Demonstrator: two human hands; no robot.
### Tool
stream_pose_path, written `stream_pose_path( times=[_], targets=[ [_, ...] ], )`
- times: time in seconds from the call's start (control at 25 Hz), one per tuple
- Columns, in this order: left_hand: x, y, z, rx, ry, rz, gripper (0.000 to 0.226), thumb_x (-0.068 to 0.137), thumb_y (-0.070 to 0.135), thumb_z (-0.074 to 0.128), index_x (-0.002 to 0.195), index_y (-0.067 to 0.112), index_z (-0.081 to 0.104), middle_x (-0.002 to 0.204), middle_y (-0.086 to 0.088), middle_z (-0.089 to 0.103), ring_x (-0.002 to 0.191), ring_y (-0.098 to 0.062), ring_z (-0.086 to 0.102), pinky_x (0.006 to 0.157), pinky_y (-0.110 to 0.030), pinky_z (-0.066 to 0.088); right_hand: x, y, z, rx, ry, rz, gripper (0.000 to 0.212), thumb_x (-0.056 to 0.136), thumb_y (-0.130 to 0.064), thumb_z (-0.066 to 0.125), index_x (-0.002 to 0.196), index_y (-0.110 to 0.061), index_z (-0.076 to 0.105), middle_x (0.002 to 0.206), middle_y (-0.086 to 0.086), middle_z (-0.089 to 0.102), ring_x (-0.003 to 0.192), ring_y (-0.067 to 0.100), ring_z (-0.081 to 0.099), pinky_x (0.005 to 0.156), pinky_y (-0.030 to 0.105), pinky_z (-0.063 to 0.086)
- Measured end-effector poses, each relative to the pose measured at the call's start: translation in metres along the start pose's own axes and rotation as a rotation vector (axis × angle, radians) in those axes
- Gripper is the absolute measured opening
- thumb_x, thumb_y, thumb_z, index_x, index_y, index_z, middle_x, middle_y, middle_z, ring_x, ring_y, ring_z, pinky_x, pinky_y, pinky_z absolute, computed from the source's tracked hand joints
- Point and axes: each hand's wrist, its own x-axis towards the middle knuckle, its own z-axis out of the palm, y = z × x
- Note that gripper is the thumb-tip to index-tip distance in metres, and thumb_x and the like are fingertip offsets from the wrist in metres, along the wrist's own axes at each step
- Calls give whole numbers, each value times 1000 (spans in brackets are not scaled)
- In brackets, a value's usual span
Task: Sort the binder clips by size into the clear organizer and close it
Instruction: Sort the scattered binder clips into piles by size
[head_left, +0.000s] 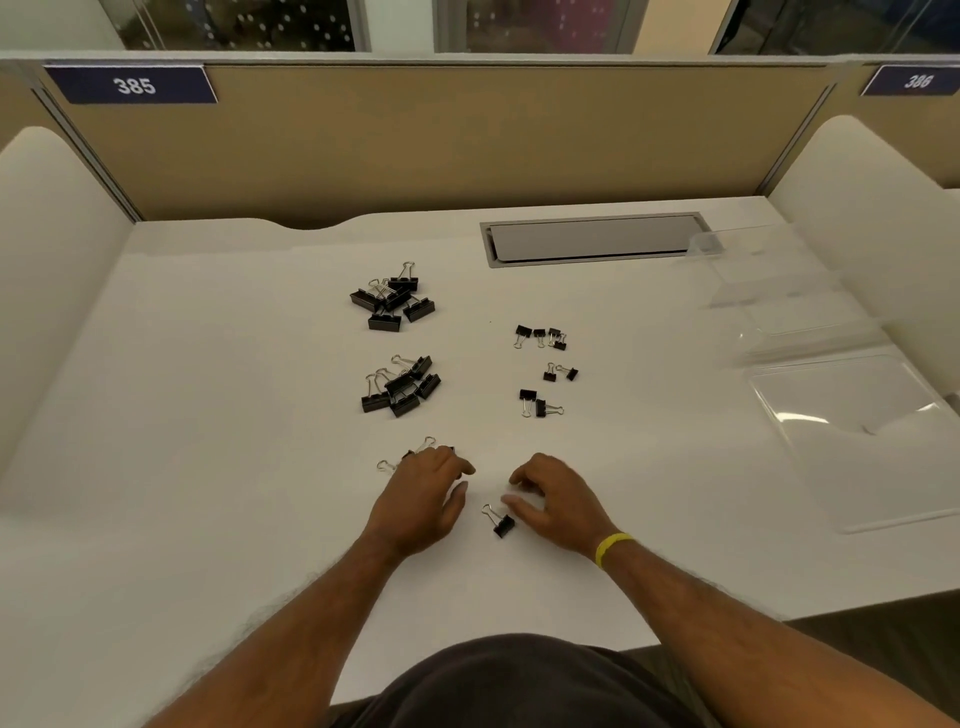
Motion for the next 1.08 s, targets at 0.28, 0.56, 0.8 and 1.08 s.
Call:
stream_pose_path(
  times=[0.28,0.56,0.8,1.08],
  targets=[
    [11,7,1,8,-37,-17,18,88,24,56,106,23,60,95,7,58,87,-12,55,77,-28,43,-8,-1,9,-125,-106,-117,37,79,-57,62,93,-22,63,87,-7,58,78,8,51,72,26,44],
    [22,9,1,25,-40,-49,19,88,23,57,107,23,60,97,7,59,87,-11,55,79,-26,41,-6,8,-3,-84,-95,-61,40,82,-59,61,97,-22,62,88,-7,59,77,7,52,70,21,43],
    [29,15,4,14,-35,-42,20,87,25,55,106,23,60,96,8,59,87,-11,55,79,-25,41,42,30,-31,-51,177,238,23,86,-31,63,105,-19,60,93,-3,56,90,16,54,80,35,48],
    [41,17,8,2,-45,-61,21,87,26,53,107,24,60,96,10,58,88,-10,56,79,-29,44,83,47,-42,-232,-11,320,48,84,-46,64,125,-22,56,121,5,50,113,25,48,94,37,41]
  ],
)
